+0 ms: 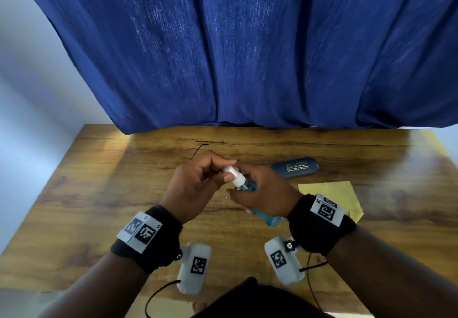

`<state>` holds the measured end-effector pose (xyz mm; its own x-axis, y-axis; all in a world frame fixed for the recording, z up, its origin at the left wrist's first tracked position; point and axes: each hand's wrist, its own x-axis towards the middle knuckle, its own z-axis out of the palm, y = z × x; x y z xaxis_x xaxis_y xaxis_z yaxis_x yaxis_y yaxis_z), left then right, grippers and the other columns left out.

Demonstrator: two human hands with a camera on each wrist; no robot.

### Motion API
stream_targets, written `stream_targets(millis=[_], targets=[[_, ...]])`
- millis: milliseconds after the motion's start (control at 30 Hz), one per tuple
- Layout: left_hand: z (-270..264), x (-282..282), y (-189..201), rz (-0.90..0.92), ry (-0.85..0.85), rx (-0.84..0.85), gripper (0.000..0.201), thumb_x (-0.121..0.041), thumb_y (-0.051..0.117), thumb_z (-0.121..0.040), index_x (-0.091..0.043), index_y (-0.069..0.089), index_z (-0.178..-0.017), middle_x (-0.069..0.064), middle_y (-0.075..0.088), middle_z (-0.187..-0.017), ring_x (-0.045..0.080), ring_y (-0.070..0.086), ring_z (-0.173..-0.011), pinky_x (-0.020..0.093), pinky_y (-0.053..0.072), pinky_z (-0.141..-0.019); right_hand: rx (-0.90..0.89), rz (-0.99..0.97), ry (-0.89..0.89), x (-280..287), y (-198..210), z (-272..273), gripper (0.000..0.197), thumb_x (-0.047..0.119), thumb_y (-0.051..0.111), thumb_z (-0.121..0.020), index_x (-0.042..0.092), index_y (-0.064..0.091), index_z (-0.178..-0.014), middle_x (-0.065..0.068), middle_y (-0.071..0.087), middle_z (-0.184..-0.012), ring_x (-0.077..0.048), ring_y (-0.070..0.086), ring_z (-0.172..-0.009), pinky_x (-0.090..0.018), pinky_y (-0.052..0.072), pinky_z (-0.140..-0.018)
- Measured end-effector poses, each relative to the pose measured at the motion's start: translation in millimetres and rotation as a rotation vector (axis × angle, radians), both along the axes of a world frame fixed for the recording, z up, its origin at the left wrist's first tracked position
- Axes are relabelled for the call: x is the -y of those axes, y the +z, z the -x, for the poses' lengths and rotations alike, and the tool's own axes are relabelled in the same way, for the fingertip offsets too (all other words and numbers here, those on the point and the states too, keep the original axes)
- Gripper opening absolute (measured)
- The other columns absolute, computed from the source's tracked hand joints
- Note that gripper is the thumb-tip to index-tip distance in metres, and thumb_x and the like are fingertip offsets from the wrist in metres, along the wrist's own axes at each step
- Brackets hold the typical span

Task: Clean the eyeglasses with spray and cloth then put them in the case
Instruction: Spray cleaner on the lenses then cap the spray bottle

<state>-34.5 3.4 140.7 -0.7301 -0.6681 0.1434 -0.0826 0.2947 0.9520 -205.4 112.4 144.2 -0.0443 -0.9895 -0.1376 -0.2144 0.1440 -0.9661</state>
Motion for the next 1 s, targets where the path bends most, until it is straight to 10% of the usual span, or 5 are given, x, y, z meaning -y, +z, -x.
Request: stream_targets(millis=[367,600,700,833,1000], targets=[[9.8,-1.5,-28.1,0.044,-0.278,0.098,0.016,-0.021,0.077,-0.085,-0.018,0.077,-0.101,-0.016,0.08,-0.102,0.003,0.075,-0.091,0.016,0.056,-0.078,0.15,-0.147,-0.052,-36.2,-34.1,-15.2,0.009,0.013,0.069,-0.096,0.016,0.061,-0.094,-0.011,0.062,-0.067,-0.025,0.055,-0.055,-0.034,0.048,-0.056],[57.5,-20.4,-52.0,0.201,-0.365,0.191,0.04,-0.035,0.069,-0.095,-0.036,0.063,-0.134,-0.024,0.072,-0.119,0.002,0.067,-0.11,0.021,0.055,-0.086,-0.135,-0.281,-0.323,-91.0,-83.9,27.1,0.053,0.018,0.071,-0.087,0.032,0.046,-0.131,0.007,0.06,-0.101,-0.013,0.059,-0.087,-0.034,0.052,-0.078],[62.2,-28.5,-59.2,0.171,-0.321,0.234,0.036,-0.03,0.066,-0.098,-0.036,0.062,-0.133,-0.022,0.072,-0.116,-0.006,0.064,-0.111,0.008,0.048,-0.086,-0.218,-0.257,-0.548,-136.0,-110.7,53.3,0.044,0.015,0.066,-0.082,0.041,0.053,-0.115,0.003,0.063,-0.101,-0.012,0.061,-0.085,-0.039,0.055,-0.077],[56.2,-31.3,-71.8,0.157,-0.32,0.32,0.026,-0.026,0.066,-0.099,-0.034,0.069,-0.124,-0.019,0.074,-0.111,-0.012,0.064,-0.107,-0.001,0.045,-0.08,-0.377,-0.203,-0.898,-181.8,-120.6,87.2,0.029,0.012,0.076,-0.086,0.032,0.062,-0.102,0.013,0.064,-0.092,0.006,0.06,-0.081,-0.012,0.042,-0.066],[52.2,-31.2,-81.5,0.157,-0.239,0.378,0.02,-0.021,0.068,-0.098,-0.027,0.073,-0.116,-0.016,0.076,-0.106,-0.016,0.064,-0.101,-0.003,0.044,-0.074,-0.382,-0.228,-1.043,-202.0,-140.3,105.5,0.026,0.017,0.08,-0.083,0.029,0.063,-0.099,0.009,0.065,-0.088,-0.011,0.058,-0.077,-0.023,0.041,-0.064]])
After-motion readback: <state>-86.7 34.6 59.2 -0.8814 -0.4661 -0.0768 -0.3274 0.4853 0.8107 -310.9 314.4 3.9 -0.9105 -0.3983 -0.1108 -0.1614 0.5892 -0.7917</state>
